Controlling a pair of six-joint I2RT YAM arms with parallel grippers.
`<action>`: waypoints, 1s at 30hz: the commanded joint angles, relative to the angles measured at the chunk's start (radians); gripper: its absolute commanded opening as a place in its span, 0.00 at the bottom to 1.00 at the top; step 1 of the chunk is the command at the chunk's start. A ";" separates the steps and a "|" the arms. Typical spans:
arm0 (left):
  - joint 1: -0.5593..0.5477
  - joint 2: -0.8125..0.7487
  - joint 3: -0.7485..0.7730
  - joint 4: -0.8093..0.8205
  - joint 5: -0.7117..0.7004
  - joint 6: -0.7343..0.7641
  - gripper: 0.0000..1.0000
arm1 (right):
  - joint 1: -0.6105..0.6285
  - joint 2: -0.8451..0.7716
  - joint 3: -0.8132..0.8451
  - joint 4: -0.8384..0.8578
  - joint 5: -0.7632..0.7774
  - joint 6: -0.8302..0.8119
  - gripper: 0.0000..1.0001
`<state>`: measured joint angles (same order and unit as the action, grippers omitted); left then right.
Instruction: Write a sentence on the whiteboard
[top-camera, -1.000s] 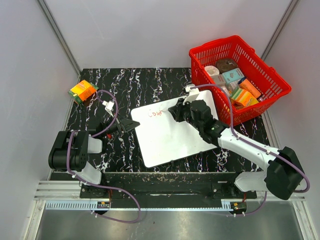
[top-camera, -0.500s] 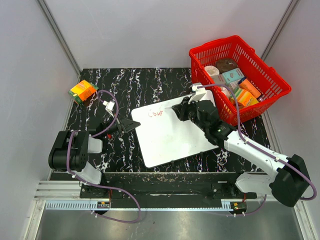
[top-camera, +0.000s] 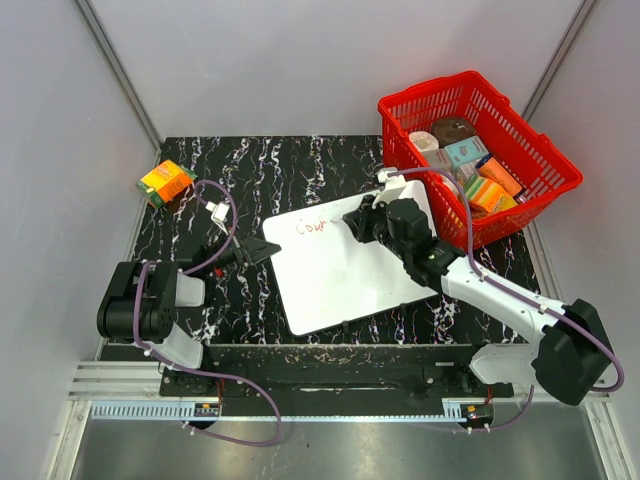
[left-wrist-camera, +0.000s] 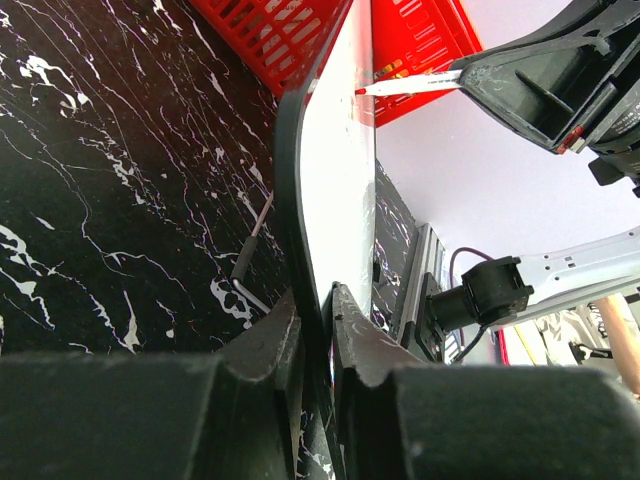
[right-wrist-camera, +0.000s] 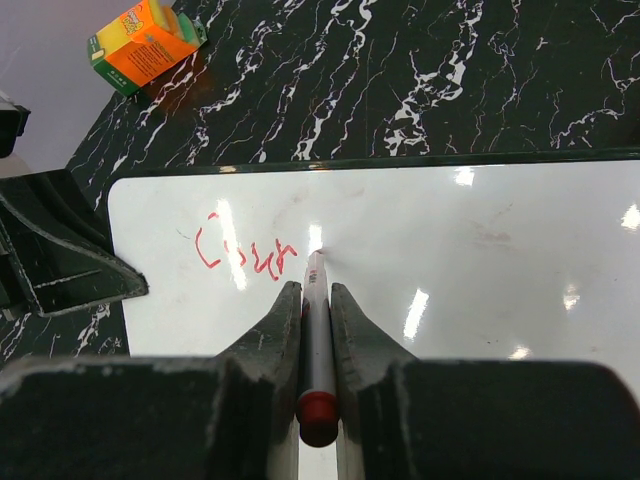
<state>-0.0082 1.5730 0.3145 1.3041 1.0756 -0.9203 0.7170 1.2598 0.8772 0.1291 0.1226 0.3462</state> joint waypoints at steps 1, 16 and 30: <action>-0.021 0.007 0.015 0.199 0.055 0.087 0.00 | -0.008 0.012 0.049 0.029 0.020 0.004 0.00; -0.022 0.007 0.017 0.199 0.055 0.087 0.00 | -0.010 0.006 0.026 0.011 -0.044 0.007 0.00; -0.022 0.007 0.017 0.193 0.053 0.092 0.00 | -0.008 -0.022 -0.015 -0.029 -0.049 0.007 0.00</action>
<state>-0.0086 1.5730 0.3145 1.3041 1.0752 -0.9199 0.7143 1.2633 0.8768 0.1165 0.0834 0.3496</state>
